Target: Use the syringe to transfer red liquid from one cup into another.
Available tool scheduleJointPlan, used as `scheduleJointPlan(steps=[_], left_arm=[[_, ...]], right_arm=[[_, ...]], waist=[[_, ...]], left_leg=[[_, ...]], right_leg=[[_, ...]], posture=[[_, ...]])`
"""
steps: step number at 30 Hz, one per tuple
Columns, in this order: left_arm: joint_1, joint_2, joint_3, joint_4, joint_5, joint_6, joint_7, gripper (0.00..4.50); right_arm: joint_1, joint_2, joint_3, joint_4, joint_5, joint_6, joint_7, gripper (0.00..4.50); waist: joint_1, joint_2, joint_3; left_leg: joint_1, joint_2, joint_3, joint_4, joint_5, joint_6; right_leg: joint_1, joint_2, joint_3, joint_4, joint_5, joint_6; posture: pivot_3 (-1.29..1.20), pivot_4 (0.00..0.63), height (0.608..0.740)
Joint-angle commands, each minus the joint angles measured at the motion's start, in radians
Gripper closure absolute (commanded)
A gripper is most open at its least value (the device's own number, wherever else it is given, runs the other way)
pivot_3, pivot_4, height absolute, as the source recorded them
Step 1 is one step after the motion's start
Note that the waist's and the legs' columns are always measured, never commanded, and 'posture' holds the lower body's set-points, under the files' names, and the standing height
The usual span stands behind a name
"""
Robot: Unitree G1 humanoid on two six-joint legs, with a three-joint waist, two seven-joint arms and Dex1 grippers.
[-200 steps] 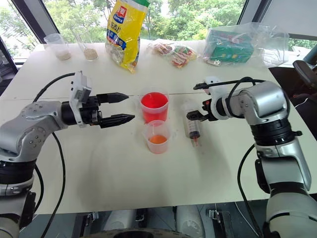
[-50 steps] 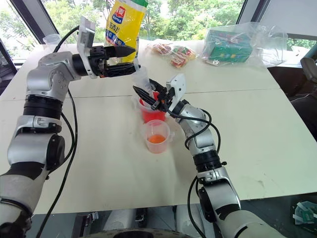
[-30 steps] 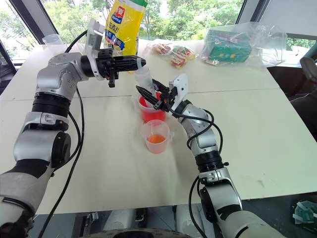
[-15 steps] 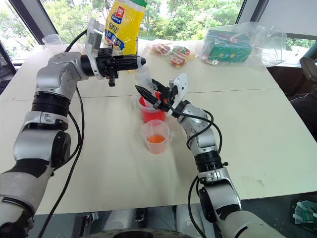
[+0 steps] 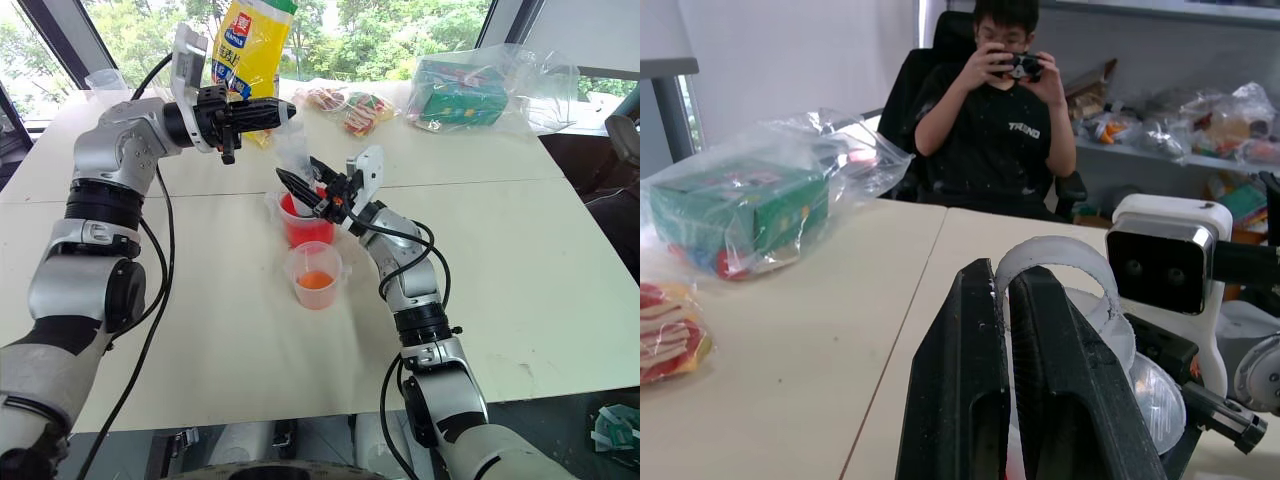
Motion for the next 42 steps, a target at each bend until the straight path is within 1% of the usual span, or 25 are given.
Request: scheduleJointPlan(steps=[1,14,19,20,22,25,27,29,38,40,42], left_arm=[[-0.099,0.023,0.099,-0.015,-0.041,-0.038,0.083,4.44],[-0.089,0.019,0.099,-0.022,-0.037,-0.031,0.075,4.44],[-0.029,0.024,0.051,-0.084,-0.016,0.002,0.034,4.44],[-0.015,0.026,0.043,-0.099,-0.014,0.012,0.030,4.17],[0.013,0.031,0.031,-0.131,-0.015,0.040,0.024,3.46],[0.057,0.039,0.014,-0.162,0.009,0.031,0.045,1.94],[0.082,0.049,0.013,-0.181,0.012,0.032,0.051,1.07],[0.103,0.065,0.016,-0.201,0.010,0.040,0.054,0.07],[0.202,0.168,0.040,-0.287,-0.006,0.090,0.068,0.02],[0.209,0.175,0.045,-0.303,-0.016,0.104,0.078,0.02],[0.214,0.178,0.056,-0.322,-0.031,0.119,0.091,0.02]], right_arm=[[0.017,0.008,0.059,-0.032,-0.008,0.000,0.055,3.10],[-0.003,0.012,0.045,-0.043,-0.001,0.002,0.045,3.10],[-0.028,0.009,0.029,-0.067,0.009,0.007,0.032,3.10],[-0.036,0.008,0.023,-0.073,0.012,0.008,0.028,3.10],[-0.053,0.005,0.011,-0.082,0.018,0.012,0.020,3.10],[-0.081,0.000,-0.009,-0.090,0.028,0.019,0.012,3.10],[-0.098,-0.004,-0.020,-0.092,0.034,0.025,0.009,3.10],[-0.111,-0.007,-0.029,-0.091,0.039,0.030,0.006,3.10],[-0.155,-0.019,-0.070,-0.114,0.078,0.065,-0.016,3.10],[-0.163,-0.026,-0.081,-0.157,0.109,0.102,-0.024,3.10],[-0.166,-0.039,-0.095,-0.252,0.177,0.183,-0.037,3.10]], waist=[[0.000,0.000,0.000],[0.000,0.000,0.000],[0.000,0.000,0.000],[-0.001,0.000,0.000],[-0.002,0.000,0.000],[-0.002,0.000,0.000],[-0.001,0.000,0.000],[-0.001,0.000,0.000],[-0.001,0.000,0.000],[0.003,0.000,0.000],[0.005,0.000,0.000]], left_leg=[[0.000,0.000,0.000,0.000,0.000,0.000],[0.000,0.000,0.000,0.000,0.000,0.000],[0.000,0.000,0.000,0.000,0.000,0.000],[0.000,0.000,0.000,0.000,0.000,0.000],[0.000,0.000,0.000,0.000,0.000,0.000],[0.000,0.000,0.000,0.000,0.000,0.000],[0.000,0.000,0.000,0.000,0.000,0.000],[0.000,0.000,0.000,0.000,0.000,0.000],[0.000,0.000,0.000,0.000,0.000,0.000],[0.000,0.000,0.000,0.000,0.000,0.000],[0.000,0.000,0.000,0.000,0.000,0.000]], right_leg=[[0.000,0.000,0.000,0.000,0.000,0.000],[0.000,0.000,0.000,0.000,0.000,0.000],[0.000,0.000,0.000,0.000,0.000,0.000],[0.000,0.000,0.000,0.000,0.000,0.000],[0.000,0.000,0.000,0.000,0.000,0.000],[0.000,0.000,0.000,0.001,0.000,0.000],[0.000,0.000,0.000,0.001,0.000,0.000],[0.000,0.000,0.000,0.001,0.000,0.000],[0.000,0.000,0.000,0.001,0.000,0.000],[0.000,0.000,0.000,0.001,0.000,0.000],[0.000,-0.001,0.000,0.000,0.000,0.000]], posture=[[0.00,0.150,0.740],[0.00,0.150,0.740],[0.00,0.150,0.740],[0.00,0.150,0.740],[0.00,0.150,0.740],[0.00,0.150,0.740],[0.00,0.150,0.740],[0.00,0.150,0.740],[0.00,0.150,0.740],[0.00,0.150,0.740],[0.00,0.150,0.740]])
